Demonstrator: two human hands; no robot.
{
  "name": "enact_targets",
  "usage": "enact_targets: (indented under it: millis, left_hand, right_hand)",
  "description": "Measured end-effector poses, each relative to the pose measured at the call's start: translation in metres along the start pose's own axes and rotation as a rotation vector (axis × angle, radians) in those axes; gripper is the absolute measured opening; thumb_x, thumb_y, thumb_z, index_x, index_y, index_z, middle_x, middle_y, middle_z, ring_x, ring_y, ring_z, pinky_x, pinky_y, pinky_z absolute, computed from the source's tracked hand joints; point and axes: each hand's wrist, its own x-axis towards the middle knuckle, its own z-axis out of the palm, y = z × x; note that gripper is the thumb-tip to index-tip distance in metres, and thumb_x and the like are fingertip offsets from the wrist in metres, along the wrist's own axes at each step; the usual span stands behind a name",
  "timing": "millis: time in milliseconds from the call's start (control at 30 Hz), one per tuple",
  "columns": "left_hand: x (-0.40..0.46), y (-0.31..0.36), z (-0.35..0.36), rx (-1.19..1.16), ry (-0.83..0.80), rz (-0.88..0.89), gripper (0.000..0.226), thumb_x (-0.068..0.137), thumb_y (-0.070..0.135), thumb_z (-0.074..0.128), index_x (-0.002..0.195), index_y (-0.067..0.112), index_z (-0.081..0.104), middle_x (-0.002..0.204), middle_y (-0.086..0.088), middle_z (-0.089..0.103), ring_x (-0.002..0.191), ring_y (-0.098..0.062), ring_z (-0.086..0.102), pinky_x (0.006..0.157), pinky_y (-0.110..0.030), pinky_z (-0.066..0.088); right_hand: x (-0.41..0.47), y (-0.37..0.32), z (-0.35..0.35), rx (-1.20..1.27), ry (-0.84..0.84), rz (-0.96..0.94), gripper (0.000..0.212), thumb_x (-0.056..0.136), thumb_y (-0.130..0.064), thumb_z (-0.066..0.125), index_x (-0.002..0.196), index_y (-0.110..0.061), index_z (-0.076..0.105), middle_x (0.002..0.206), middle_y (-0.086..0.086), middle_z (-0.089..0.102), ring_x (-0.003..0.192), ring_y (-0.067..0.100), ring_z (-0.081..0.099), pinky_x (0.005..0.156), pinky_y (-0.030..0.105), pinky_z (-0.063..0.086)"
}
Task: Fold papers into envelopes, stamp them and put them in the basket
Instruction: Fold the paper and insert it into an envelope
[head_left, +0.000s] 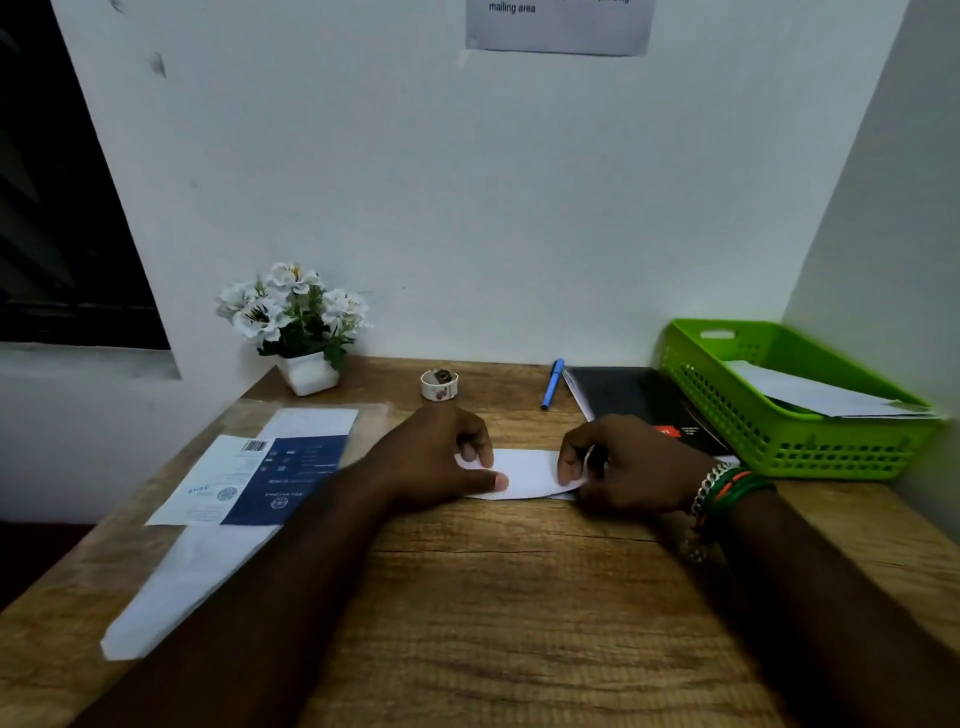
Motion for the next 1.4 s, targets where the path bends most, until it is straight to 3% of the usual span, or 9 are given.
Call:
enact_targets:
  millis: [167, 333, 467, 633, 767, 1000, 1200, 1300, 1400]
  left_hand:
    - [0.001, 0.000, 0.002, 0.005, -0.009, -0.001, 0.029, 0.077, 0.050, 0.085, 0.098, 0.035, 0.073, 0.098, 0.016, 0.067, 0.092, 0.000, 0.059, 0.081, -0.026, 0.053]
    - [0.001, 0.006, 0.005, 0.033, -0.034, -0.027, 0.037, 0.083, 0.048, 0.080, 0.114, 0.041, 0.061, 0.118, 0.017, 0.056, 0.106, -0.001, 0.052, 0.092, -0.028, 0.050]
    - [0.003, 0.004, 0.002, -0.015, -0.002, -0.110, 0.042, 0.077, 0.046, 0.086, 0.114, 0.034, 0.070, 0.115, 0.017, 0.063, 0.103, 0.000, 0.056, 0.087, -0.023, 0.049]
    - [0.008, -0.004, -0.011, 0.093, 0.117, -0.260, 0.021, 0.075, 0.040, 0.090, 0.083, 0.023, 0.081, 0.089, 0.009, 0.075, 0.086, -0.004, 0.066, 0.074, -0.028, 0.055]
    - [0.004, -0.003, -0.013, 0.285, 0.220, -0.284, 0.036, 0.076, 0.051, 0.086, 0.077, 0.017, 0.075, 0.081, 0.002, 0.068, 0.085, -0.015, 0.066, 0.069, -0.031, 0.049]
    - [0.001, 0.018, 0.014, 0.283, 0.025, -0.088, 0.058, 0.076, 0.070, 0.075, 0.122, 0.037, 0.061, 0.132, 0.007, 0.056, 0.125, -0.015, 0.050, 0.107, -0.047, 0.044]
    - [0.003, 0.011, 0.012, 0.167, -0.004, -0.045, 0.051, 0.074, 0.064, 0.080, 0.115, 0.041, 0.058, 0.128, 0.013, 0.054, 0.122, -0.012, 0.047, 0.109, -0.052, 0.039]
    - [0.003, 0.014, 0.013, 0.140, 0.083, -0.009, 0.038, 0.081, 0.064, 0.074, 0.107, 0.041, 0.059, 0.121, 0.018, 0.057, 0.115, -0.009, 0.050, 0.109, -0.054, 0.039]
    - [0.006, 0.016, 0.019, 0.121, 0.193, 0.075, 0.023, 0.092, 0.063, 0.061, 0.101, 0.043, 0.062, 0.107, 0.025, 0.059, 0.106, -0.003, 0.053, 0.106, -0.055, 0.039]
  right_hand:
    - [0.002, -0.005, 0.003, 0.041, 0.120, -0.028, 0.024, 0.077, -0.039, 0.079, 0.099, -0.031, 0.075, 0.101, -0.015, 0.070, 0.085, 0.004, 0.064, 0.074, 0.023, 0.052]
    - [0.013, -0.022, 0.030, -0.042, 0.112, -0.048, 0.038, 0.087, -0.050, 0.070, 0.122, -0.035, 0.066, 0.121, -0.018, 0.063, 0.111, 0.001, 0.057, 0.094, 0.023, 0.050]
    - [0.015, -0.019, 0.025, -0.045, 0.145, 0.065, 0.036, 0.085, -0.047, 0.075, 0.116, -0.030, 0.069, 0.113, -0.013, 0.065, 0.106, 0.005, 0.060, 0.091, 0.025, 0.053]
    - [0.011, -0.012, 0.016, -0.054, 0.138, 0.129, 0.038, 0.077, -0.049, 0.083, 0.106, -0.026, 0.074, 0.110, -0.010, 0.071, 0.102, 0.006, 0.063, 0.093, 0.029, 0.055]
    - [0.009, -0.007, 0.012, -0.071, 0.145, 0.152, 0.041, 0.073, -0.051, 0.085, 0.103, -0.024, 0.076, 0.106, -0.008, 0.072, 0.097, 0.005, 0.064, 0.089, 0.024, 0.055]
    - [0.007, -0.011, 0.008, -0.058, 0.126, 0.125, 0.046, 0.076, -0.044, 0.086, 0.114, -0.021, 0.072, 0.106, -0.007, 0.068, 0.098, 0.008, 0.063, 0.091, 0.029, 0.055]
    - [0.008, -0.010, 0.013, -0.030, 0.148, 0.073, 0.026, 0.086, -0.043, 0.077, 0.107, -0.028, 0.073, 0.096, -0.020, 0.061, 0.089, -0.003, 0.056, 0.073, 0.014, 0.043]
    - [0.012, -0.014, 0.015, 0.025, 0.264, 0.059, 0.006, 0.092, -0.031, 0.071, 0.092, -0.026, 0.075, 0.082, -0.019, 0.064, 0.080, -0.007, 0.056, 0.067, 0.012, 0.037]
    - [0.014, -0.016, 0.018, 0.103, 0.342, 0.022, 0.010, 0.093, -0.026, 0.070, 0.083, -0.028, 0.071, 0.077, -0.015, 0.065, 0.075, -0.006, 0.058, 0.065, 0.010, 0.036]
